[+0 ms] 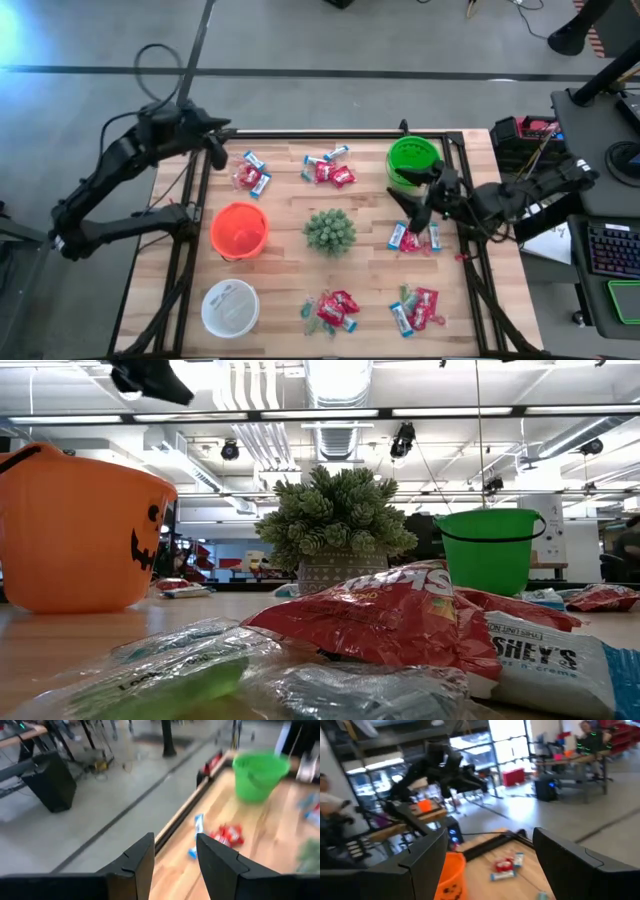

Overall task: Sort candy
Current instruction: Put the red candy into the orange bucket

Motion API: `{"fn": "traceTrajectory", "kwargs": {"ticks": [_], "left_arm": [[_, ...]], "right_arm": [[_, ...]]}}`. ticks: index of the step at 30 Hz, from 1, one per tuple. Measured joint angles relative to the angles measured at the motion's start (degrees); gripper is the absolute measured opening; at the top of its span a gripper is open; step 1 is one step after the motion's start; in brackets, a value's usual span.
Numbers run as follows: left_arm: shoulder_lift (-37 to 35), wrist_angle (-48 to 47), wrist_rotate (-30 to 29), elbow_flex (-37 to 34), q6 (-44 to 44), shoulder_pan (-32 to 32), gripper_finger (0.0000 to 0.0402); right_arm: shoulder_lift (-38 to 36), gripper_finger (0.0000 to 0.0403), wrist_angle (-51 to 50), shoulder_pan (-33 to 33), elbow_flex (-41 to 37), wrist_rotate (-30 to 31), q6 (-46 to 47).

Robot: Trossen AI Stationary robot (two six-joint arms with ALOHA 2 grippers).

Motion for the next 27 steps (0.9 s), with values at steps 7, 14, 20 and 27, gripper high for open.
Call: {"fn": "traceTrajectory", "kwargs": {"ticks": [7,14,20,27], "left_arm": [[10.97,-1.98,0.04,4.38,9.38,0.66,0.0129],[21.1,-2.09,1.26,11.44,14.3,1.25,0.0129],[28.56,-6.77,6.72,19.8,17.41,1.25,0.0129],[36.37,-14.42,13.61,28.07,22.43,1.25,0.0129]], "right_arm": [[3.88,0.0286,-23.11,-5.23,7.79,3.77,15.58],[7.49,0.0286,-34.8,-9.7,13.4,4.05,26.23],[10.76,0.0286,-47.33,-12.83,18.73,3.15,32.29],[14.86,0.0286,-57.68,-17.63,23.83,-4.16,34.58]]}}
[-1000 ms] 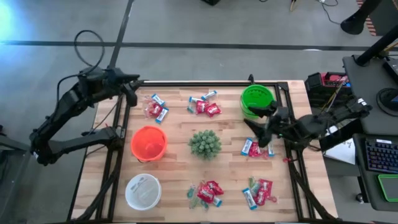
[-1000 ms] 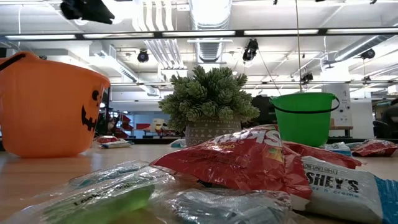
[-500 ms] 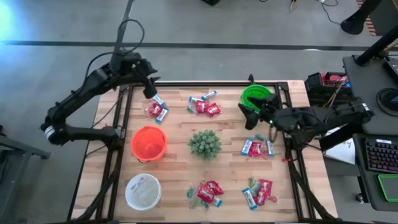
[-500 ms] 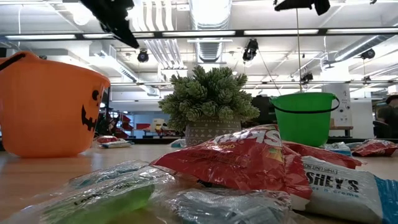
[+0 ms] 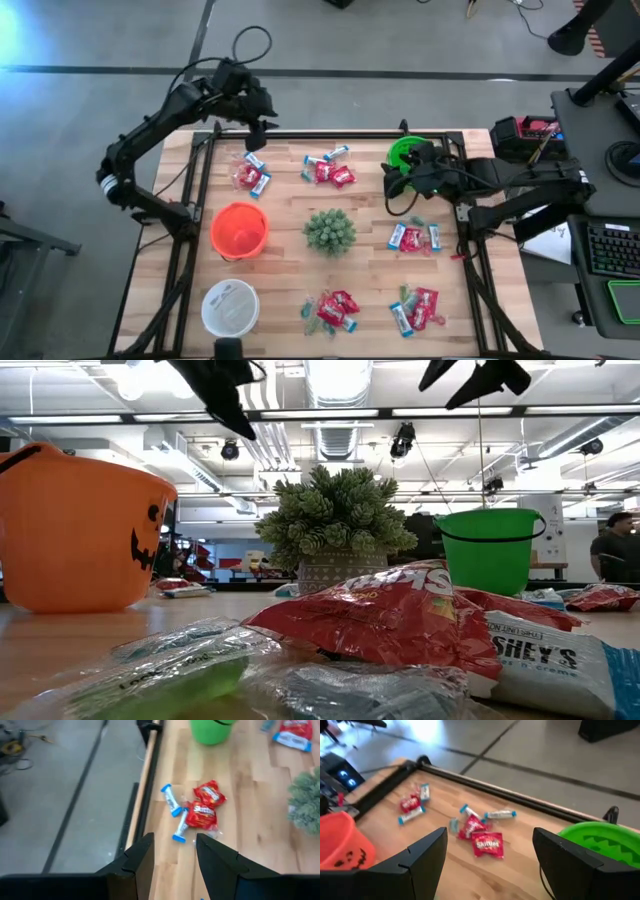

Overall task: Sort candy
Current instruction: Put the red candy into the orange bucket

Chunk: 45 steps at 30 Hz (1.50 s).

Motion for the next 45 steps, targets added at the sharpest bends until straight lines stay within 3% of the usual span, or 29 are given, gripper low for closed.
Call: {"fn": "traceTrajectory", "kwargs": {"ticks": [10,19,29,34,45], "left_arm": [[8.65,-3.23,0.31,5.12,-1.23,0.0,0.0132],[18.17,-14.88,0.09,18.91,-5.38,-0.39,0.0163],[28.54,-17.74,1.07,30.32,-7.05,-2.98,0.0153],[32.17,-19.34,4.83,32.55,-8.1,-4.61,0.0151],[36.55,-19.3,4.9,32.52,-8.0,-8.67,0.0151]], "right_arm": [[2.77,0.0286,-0.43,-5.33,0.3,-5.71,-1.94],[1.8,0.0286,-0.49,-9.37,0.3,-5.69,-4.87],[1.89,0.0286,-2.15,-12.51,0.3,-5.73,-8.42],[1.89,0.0286,-4.46,-12.74,0.3,-5.76,-8.56],[1.22,0.0286,-10.02,-12.72,0.3,-5.92,-5.08]]}}
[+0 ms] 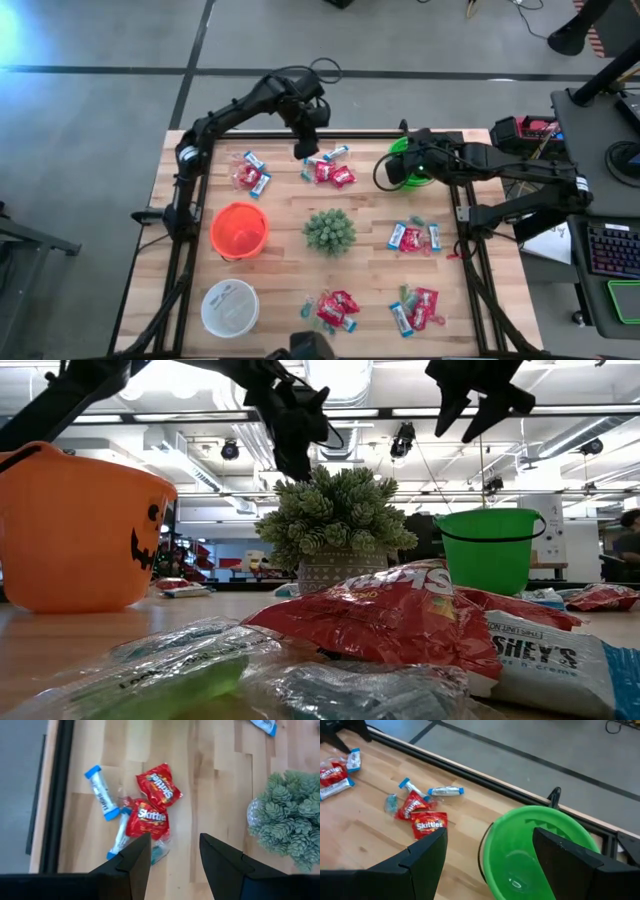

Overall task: Sort candy
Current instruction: Put the red candy into the orange bucket

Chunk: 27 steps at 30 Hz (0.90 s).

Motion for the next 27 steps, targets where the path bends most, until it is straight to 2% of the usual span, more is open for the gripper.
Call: {"fn": "traceTrajectory", "kwargs": {"ticks": [8,16,22,27], "left_arm": [[2.83,0.18,-0.11,-0.03,-0.7,-0.66,0.0151],[6.85,1.03,-0.96,-0.08,-12.29,-0.62,0.0151],[9.67,1.48,-7.36,-0.12,-16.69,-0.68,0.0151],[10.97,3.52,-8.05,-0.12,-19.58,-0.9,0.0151]], "right_arm": [[-0.99,0.0286,0.11,0.07,0.0,-1.45,0.9],[-0.95,0.0286,0.11,0.07,0.0,-1.47,1.63],[-0.95,0.0286,0.13,0.07,-0.01,-1.47,1.58],[-0.91,0.0286,0.17,0.07,-0.02,-1.47,2.46]]}}
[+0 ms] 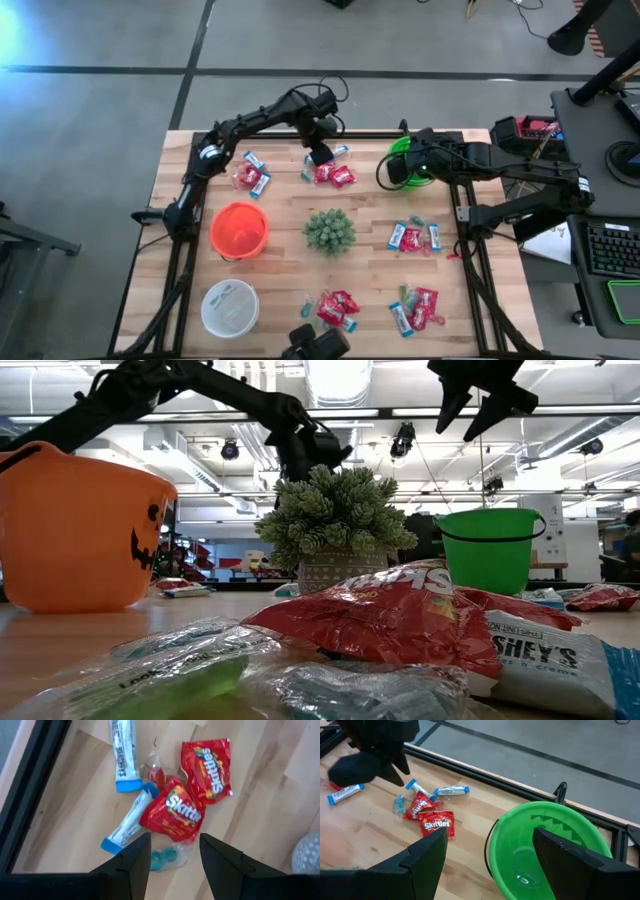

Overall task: Sort candy
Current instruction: Put the red candy into the orange bucket

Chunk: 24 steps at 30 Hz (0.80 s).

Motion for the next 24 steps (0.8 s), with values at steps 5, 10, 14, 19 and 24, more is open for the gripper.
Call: {"fn": "traceTrajectory", "kwargs": {"ticks": [5,10,14,19,24], "left_arm": [[1.0,0.71,0.02,0.0,-2.5,-0.54,0.0151],[1.94,1.34,-0.01,0.0,-4.09,-1.06,0.0151],[2.62,3.0,-0.05,0.0,-5.62,-1.23,0.0151],[3.74,2.9,-0.08,0.0,-8.79,-1.23,0.0151],[4.61,2.48,-3.41,0.0,-16.58,-1.23,0.0151]], "right_arm": [[0.0,0.0286,0.01,0.0,0.0,-1.31,0.28],[0.0,0.0286,0.24,0.0,0.0,-1.31,0.6],[0.02,0.0286,0.24,0.0,0.0,-1.31,0.83],[0.02,0.0286,0.37,0.0,0.0,-1.33,0.98],[0.02,0.0286,0.37,0.0,0.0,-1.4,0.99]]}}
